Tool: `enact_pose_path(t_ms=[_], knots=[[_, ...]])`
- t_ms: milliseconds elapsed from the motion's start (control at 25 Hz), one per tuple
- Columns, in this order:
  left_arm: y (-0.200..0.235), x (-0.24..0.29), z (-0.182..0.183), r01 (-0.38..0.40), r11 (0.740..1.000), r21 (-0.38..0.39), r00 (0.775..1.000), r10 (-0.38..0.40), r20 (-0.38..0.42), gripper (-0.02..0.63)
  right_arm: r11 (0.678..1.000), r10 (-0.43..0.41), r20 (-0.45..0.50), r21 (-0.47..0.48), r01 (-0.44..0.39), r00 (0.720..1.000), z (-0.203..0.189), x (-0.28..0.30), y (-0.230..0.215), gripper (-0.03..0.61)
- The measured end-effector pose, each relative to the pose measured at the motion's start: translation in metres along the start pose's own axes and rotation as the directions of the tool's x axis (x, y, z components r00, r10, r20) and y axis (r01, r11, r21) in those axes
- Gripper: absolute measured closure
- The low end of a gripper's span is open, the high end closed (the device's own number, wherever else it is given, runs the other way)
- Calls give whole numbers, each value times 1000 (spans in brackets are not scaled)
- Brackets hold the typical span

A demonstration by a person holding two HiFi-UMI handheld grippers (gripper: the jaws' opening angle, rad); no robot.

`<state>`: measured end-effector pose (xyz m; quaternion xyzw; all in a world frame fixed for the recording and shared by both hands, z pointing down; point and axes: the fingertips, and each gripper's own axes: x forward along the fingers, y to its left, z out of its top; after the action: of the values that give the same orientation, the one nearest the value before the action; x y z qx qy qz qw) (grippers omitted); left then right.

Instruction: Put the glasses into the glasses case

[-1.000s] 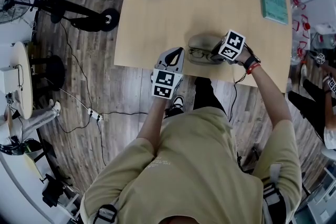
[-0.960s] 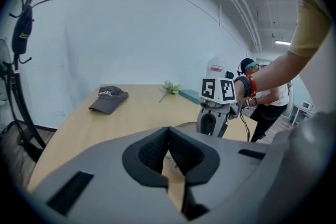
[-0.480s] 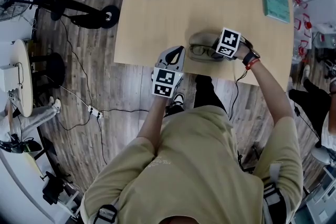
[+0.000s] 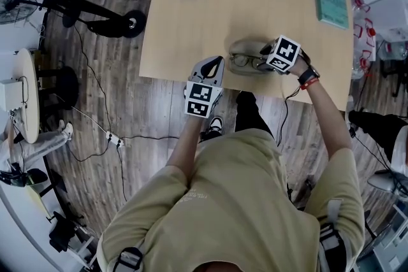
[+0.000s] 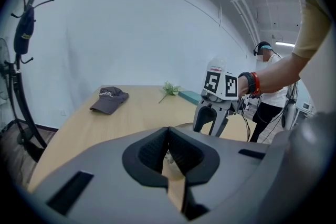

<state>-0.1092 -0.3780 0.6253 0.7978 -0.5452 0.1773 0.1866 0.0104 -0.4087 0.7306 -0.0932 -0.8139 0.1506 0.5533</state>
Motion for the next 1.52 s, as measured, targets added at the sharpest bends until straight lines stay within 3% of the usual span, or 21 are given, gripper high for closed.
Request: enact_pose_path(t_ms=[240, 360, 480, 720, 920, 1280, 1520], knots=[[-3, -17, 15, 14, 1000, 7, 999, -14, 43, 592, 988, -116, 165, 123, 96, 979, 13, -31, 13, 328], [-7, -27, 23, 21, 1000, 12, 997, -22, 72, 592, 967, -187, 280, 218, 128, 942, 19, -51, 24, 328], [-13, -39, 34, 31, 999, 21, 994, -33, 106, 592, 940, -272, 380, 301, 160, 884, 25, -76, 39, 333], [-28, -75, 60, 49, 997, 55, 982, -58, 178, 592, 883, -425, 524, 419, 212, 738, 40, -123, 86, 348], [-42, -109, 79, 62, 993, 96, 969, -83, 233, 592, 833, -530, 614, 507, 223, 584, 53, -159, 128, 373], [-68, -162, 100, 61, 988, 142, 942, -104, 319, 592, 679, -734, 604, 648, 345, 311, 56, -207, 187, 425], [-78, -186, 104, 60, 985, 160, 929, -114, 352, 592, 623, -778, 594, 690, 369, 202, 56, -219, 222, 466]])
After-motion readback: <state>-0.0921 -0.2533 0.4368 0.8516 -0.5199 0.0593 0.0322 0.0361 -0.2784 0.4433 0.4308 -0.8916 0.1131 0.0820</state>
